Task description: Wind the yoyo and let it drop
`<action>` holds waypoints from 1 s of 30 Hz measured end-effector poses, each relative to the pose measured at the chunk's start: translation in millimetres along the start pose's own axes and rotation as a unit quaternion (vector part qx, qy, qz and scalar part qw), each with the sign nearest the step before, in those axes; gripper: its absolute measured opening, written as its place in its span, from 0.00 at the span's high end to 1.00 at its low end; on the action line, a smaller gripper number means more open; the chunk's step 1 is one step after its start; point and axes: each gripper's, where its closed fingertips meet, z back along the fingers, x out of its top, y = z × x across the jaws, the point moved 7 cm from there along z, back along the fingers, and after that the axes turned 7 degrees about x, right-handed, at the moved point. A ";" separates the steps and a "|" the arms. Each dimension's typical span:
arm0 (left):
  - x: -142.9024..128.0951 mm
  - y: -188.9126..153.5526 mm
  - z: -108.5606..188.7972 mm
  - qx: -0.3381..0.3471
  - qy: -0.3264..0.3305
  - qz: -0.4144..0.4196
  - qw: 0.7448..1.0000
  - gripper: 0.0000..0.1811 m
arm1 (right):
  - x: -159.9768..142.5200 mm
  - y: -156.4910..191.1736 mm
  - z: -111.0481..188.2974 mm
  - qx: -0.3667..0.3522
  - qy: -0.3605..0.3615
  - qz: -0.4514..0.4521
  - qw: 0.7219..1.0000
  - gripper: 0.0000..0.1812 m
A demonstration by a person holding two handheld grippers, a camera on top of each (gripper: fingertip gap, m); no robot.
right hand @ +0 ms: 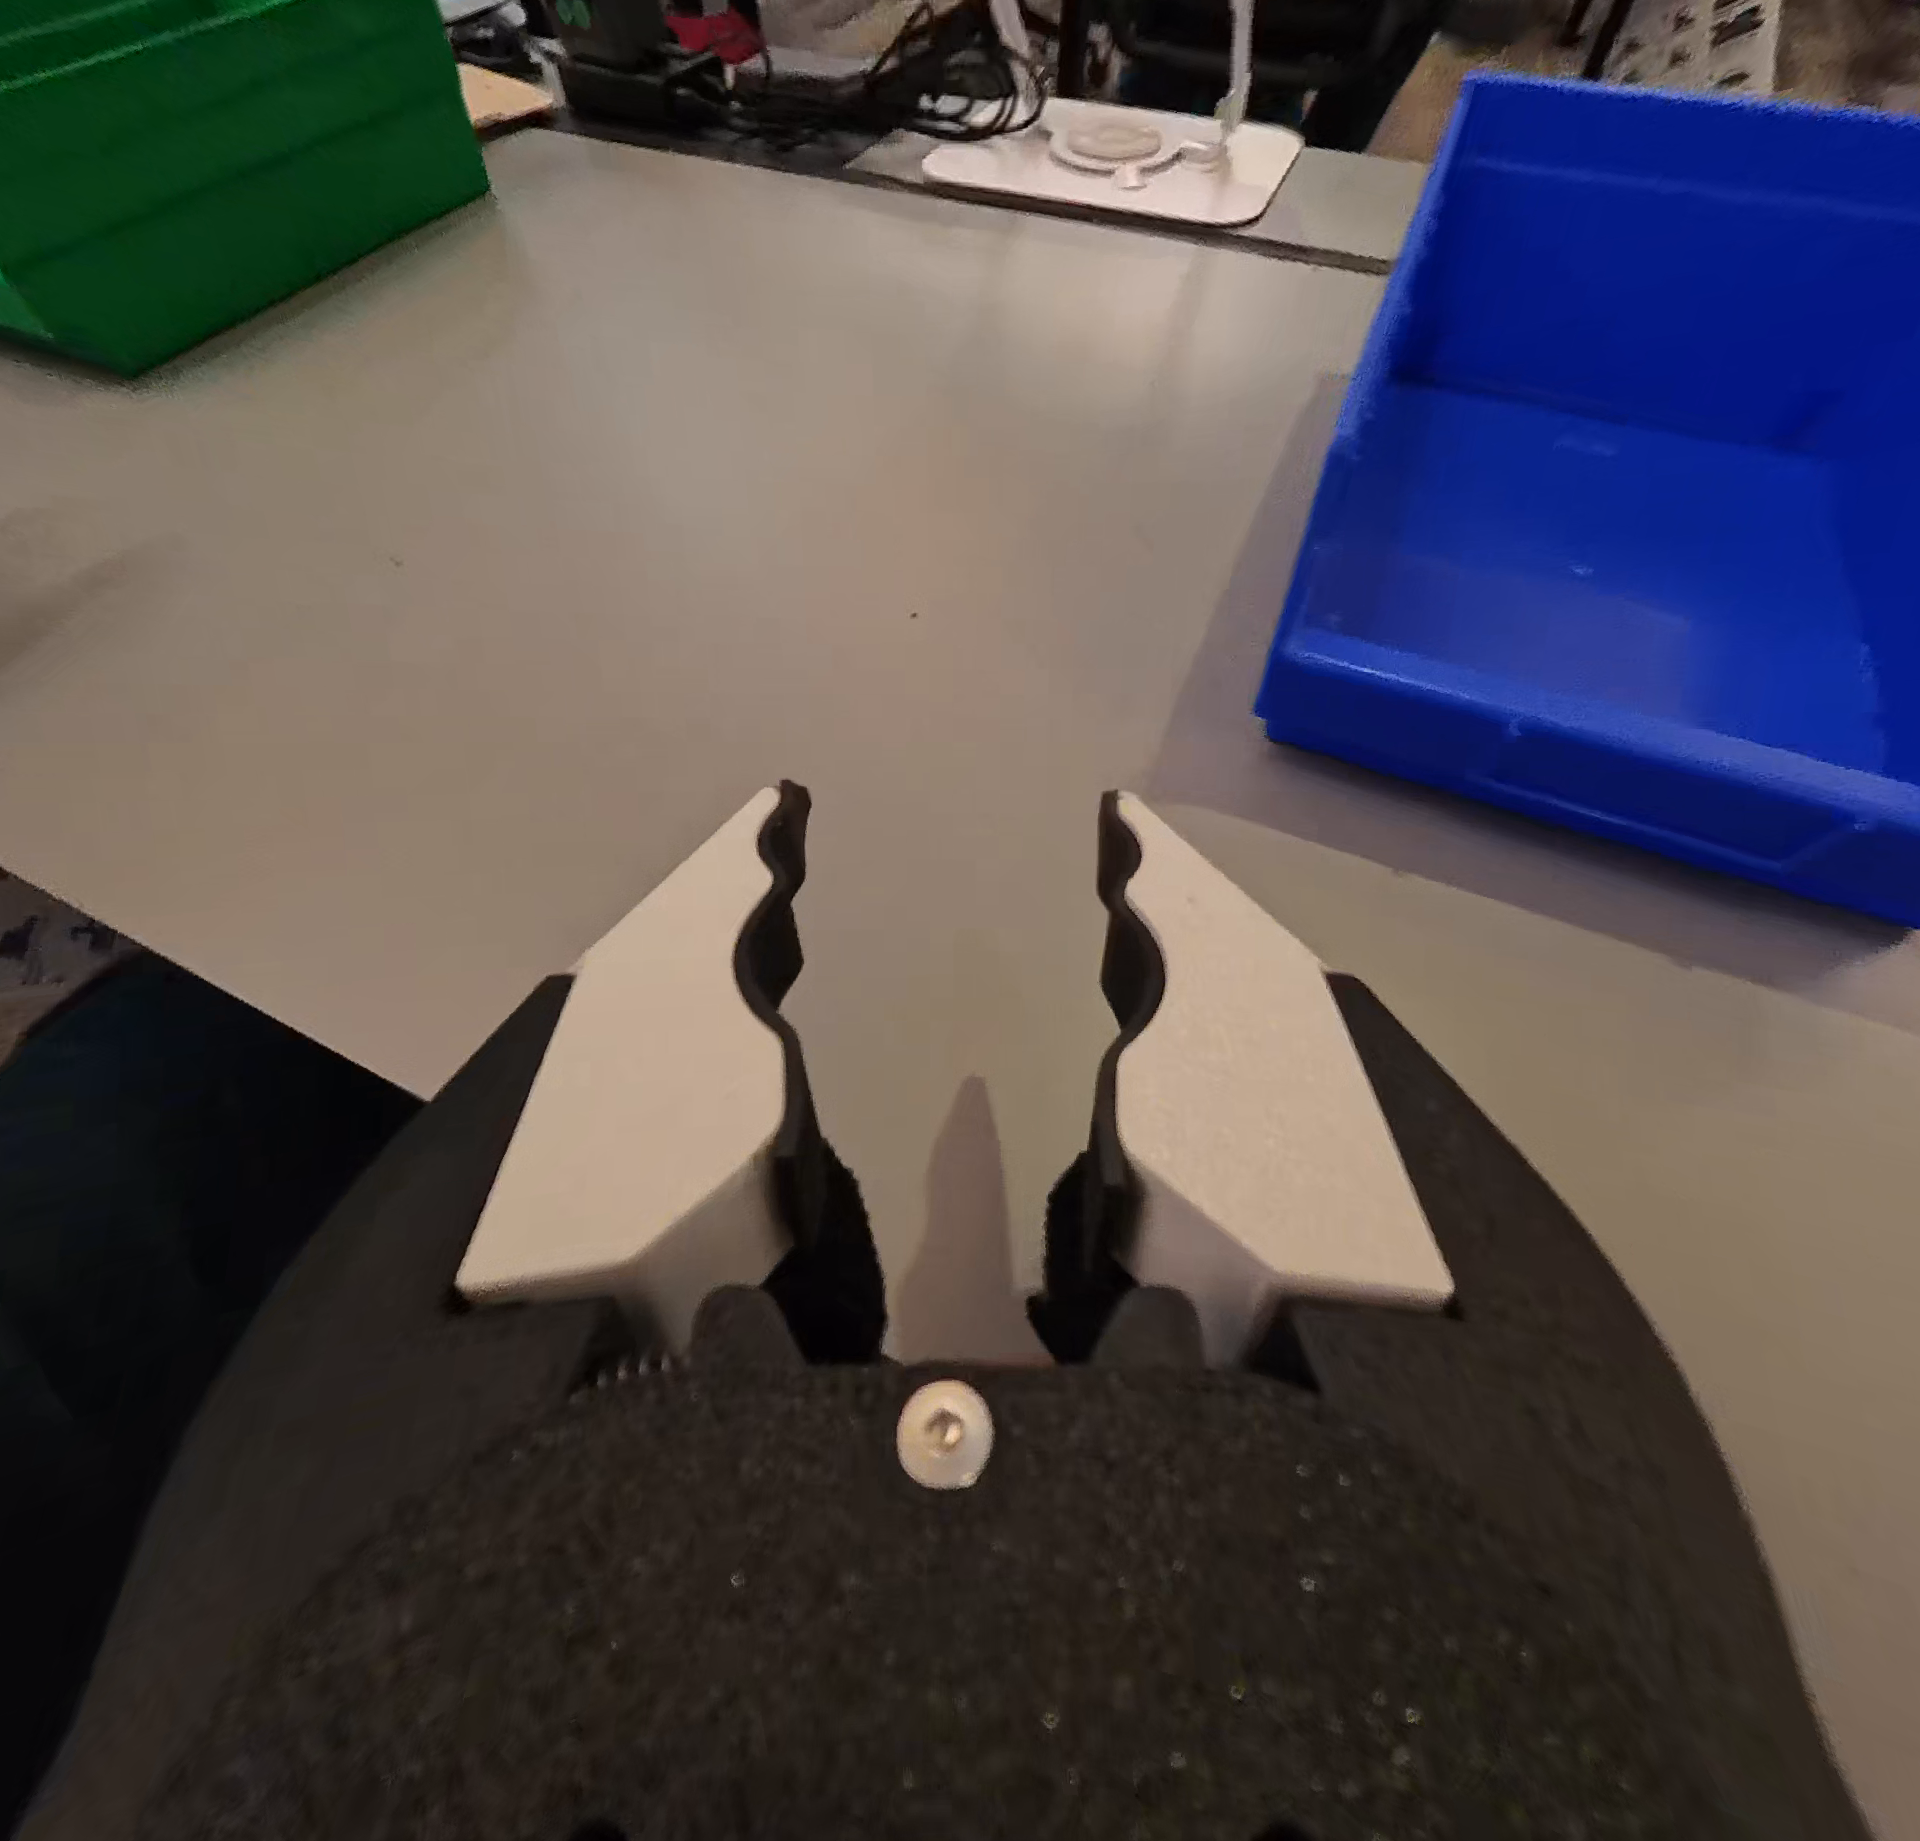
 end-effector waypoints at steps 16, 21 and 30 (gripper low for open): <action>110.3 109.4 -107.8 0.071 0.120 0.004 0.990 0.66 | 74.0 80.8 -50.8 0.050 0.068 -0.063 0.994 0.66; 150.5 136.9 -179.9 0.038 0.260 -0.135 0.955 0.64 | 122.9 101.2 -66.0 0.085 0.068 -0.038 0.993 0.62; 146.6 171.8 -294.1 -0.050 0.460 -0.280 0.841 0.54 | 192.5 117.8 -75.7 0.114 0.116 -0.073 0.984 0.63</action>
